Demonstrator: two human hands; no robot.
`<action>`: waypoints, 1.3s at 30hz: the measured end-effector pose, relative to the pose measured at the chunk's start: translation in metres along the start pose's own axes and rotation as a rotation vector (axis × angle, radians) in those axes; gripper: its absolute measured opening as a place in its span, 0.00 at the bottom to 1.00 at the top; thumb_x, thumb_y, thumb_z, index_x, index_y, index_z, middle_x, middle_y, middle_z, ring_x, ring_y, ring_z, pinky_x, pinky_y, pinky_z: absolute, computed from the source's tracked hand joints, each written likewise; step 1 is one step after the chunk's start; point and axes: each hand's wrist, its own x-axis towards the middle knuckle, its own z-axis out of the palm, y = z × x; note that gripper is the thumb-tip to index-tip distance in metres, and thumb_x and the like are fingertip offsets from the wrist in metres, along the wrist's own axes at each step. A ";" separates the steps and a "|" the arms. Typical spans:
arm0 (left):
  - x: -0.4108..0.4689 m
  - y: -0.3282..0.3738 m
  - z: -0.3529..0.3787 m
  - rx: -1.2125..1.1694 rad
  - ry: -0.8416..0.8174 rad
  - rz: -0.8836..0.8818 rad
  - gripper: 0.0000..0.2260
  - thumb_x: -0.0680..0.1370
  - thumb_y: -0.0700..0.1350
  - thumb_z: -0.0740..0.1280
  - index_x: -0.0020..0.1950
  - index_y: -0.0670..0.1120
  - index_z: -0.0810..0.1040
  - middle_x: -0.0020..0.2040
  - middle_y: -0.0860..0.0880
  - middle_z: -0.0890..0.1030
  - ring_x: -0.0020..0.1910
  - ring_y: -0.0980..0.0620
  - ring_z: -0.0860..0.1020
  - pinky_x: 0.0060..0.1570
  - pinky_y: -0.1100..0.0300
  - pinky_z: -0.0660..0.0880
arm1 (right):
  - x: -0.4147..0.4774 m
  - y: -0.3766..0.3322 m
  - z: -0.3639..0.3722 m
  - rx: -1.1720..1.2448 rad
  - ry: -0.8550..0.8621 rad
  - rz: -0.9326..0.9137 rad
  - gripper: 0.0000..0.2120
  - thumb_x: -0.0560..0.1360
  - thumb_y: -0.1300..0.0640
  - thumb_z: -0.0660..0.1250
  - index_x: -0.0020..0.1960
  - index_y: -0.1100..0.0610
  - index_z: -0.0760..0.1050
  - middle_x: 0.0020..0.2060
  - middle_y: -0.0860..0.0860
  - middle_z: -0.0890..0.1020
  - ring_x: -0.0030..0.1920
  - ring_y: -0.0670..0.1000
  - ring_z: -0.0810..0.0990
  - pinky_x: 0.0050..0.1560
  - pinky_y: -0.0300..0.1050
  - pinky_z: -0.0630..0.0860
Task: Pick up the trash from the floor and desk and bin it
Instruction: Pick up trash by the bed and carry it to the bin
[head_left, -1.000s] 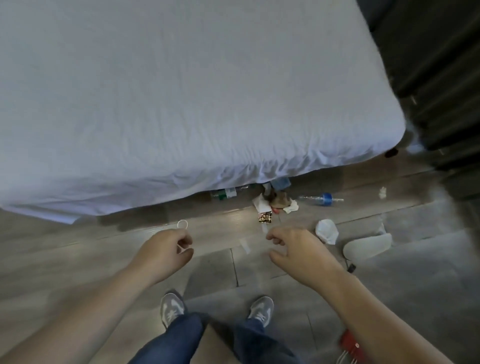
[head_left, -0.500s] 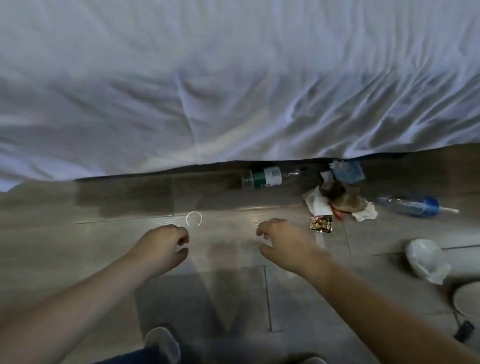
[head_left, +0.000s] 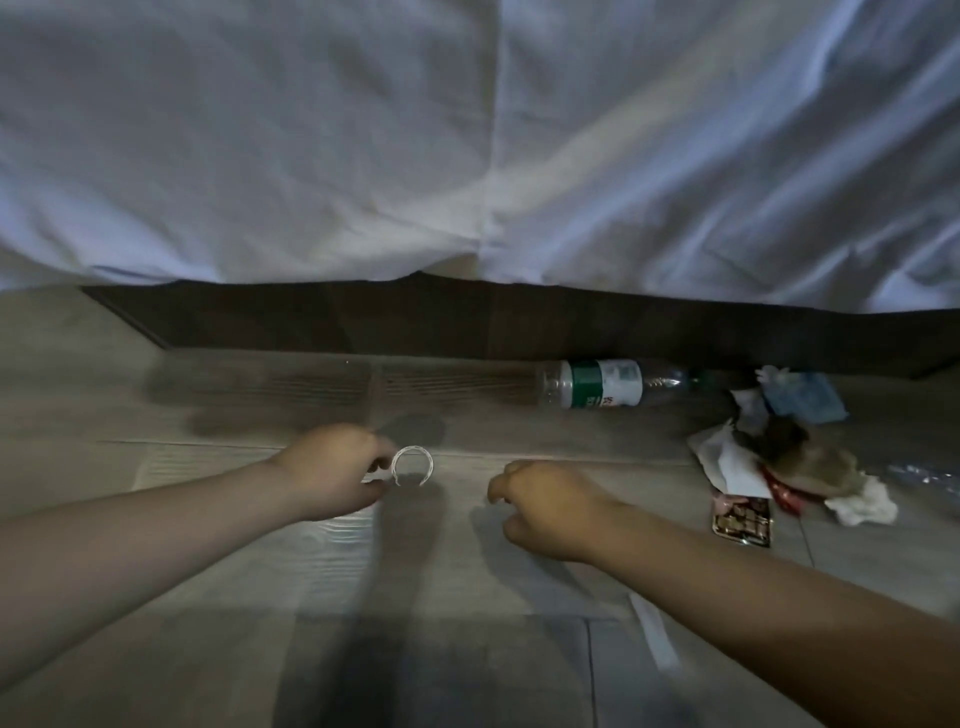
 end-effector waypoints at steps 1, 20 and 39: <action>0.001 -0.003 0.006 -0.022 -0.002 -0.022 0.11 0.76 0.52 0.64 0.54 0.49 0.77 0.52 0.51 0.80 0.52 0.51 0.77 0.49 0.59 0.73 | 0.003 0.001 0.008 -0.006 -0.003 -0.006 0.19 0.76 0.56 0.62 0.66 0.55 0.72 0.62 0.55 0.75 0.61 0.58 0.74 0.57 0.47 0.72; -0.015 -0.021 0.021 0.147 -0.038 -0.101 0.14 0.78 0.54 0.62 0.58 0.48 0.75 0.57 0.50 0.79 0.58 0.50 0.76 0.51 0.60 0.71 | 0.081 -0.028 0.023 -0.230 0.056 -0.138 0.20 0.73 0.60 0.66 0.65 0.57 0.72 0.63 0.56 0.73 0.63 0.58 0.73 0.60 0.47 0.71; -0.038 -0.031 0.036 0.177 -0.091 -0.109 0.13 0.78 0.54 0.61 0.57 0.49 0.75 0.57 0.53 0.78 0.58 0.52 0.75 0.52 0.61 0.70 | 0.073 -0.021 0.042 -0.263 0.025 -0.205 0.29 0.73 0.60 0.66 0.72 0.59 0.64 0.71 0.55 0.64 0.68 0.57 0.67 0.67 0.49 0.68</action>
